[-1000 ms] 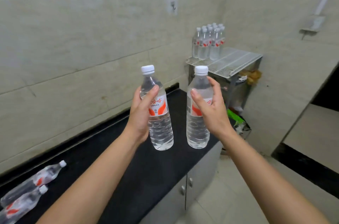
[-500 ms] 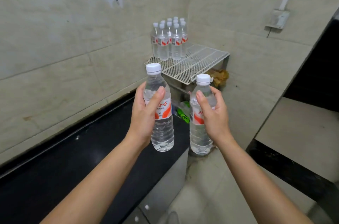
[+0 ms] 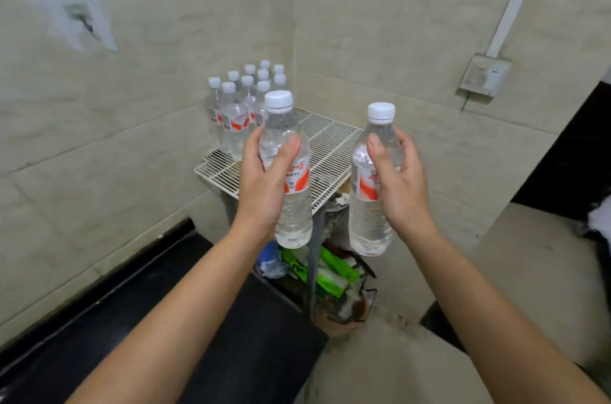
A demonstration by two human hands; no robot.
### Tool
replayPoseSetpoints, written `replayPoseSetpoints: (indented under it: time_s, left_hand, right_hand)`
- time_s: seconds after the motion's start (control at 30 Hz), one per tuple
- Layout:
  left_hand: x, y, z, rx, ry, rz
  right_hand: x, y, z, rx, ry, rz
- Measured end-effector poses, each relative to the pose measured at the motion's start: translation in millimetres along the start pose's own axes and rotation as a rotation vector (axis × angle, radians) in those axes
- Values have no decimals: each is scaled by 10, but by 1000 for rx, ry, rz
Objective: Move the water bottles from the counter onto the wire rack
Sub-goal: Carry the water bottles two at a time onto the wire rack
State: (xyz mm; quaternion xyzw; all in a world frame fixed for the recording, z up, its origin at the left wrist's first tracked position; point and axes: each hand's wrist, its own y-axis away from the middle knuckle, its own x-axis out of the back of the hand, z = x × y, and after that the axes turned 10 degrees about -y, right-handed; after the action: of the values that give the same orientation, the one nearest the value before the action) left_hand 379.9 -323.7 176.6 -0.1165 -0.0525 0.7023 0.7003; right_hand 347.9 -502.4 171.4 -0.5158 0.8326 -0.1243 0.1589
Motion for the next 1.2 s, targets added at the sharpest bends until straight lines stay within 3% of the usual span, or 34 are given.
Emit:
replayPoseSetpoints:
  time_s: [0.33, 0.53, 0.7, 0.97, 1.2]
  left_hand:
    - [-827, -1106, -577, -20, -88, 121]
    - [-1399, -1708, -861, -51, -172, 389]
    - [-1651, -2005, -947, -54, -251, 507]
    - [-1384, -2252, -1133, 1, -419, 723]
    - [-682, -2632, -1440, 34, -552, 858]
  right_hand:
    - [162, -1587, 882, -1, -48, -135]
    - [290, -2675, 1402, -79, -194, -307]
    - [145, -3436, 1716, -111, -282, -398]
    - [-441, -3883, 2219, -142, -297, -636]
    - [-965, -4045, 2500, -133, -215, -735]
